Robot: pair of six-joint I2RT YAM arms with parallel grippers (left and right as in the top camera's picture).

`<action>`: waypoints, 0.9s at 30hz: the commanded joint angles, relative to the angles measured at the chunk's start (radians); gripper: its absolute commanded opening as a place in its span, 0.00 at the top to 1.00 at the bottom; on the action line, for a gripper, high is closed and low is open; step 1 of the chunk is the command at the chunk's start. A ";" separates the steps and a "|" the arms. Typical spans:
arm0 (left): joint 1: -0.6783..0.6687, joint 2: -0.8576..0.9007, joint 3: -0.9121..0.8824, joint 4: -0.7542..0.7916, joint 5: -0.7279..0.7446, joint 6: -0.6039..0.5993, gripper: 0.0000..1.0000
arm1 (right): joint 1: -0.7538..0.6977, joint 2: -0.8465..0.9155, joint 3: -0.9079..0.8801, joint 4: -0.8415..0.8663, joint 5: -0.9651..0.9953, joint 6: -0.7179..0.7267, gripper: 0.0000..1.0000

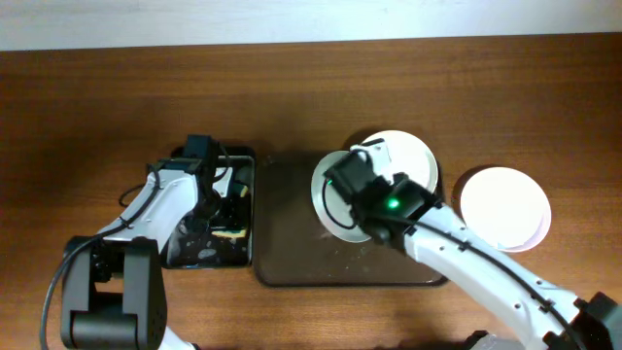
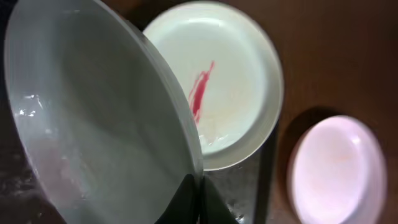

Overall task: Clean dirty plates on tray and stack at the side
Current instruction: 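Lift the center plate with the right gripper onto the plate at right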

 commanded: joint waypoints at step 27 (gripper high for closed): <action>-0.035 -0.019 -0.030 0.255 -0.034 -0.026 0.33 | -0.734 -0.026 0.119 -0.117 -0.598 0.010 0.96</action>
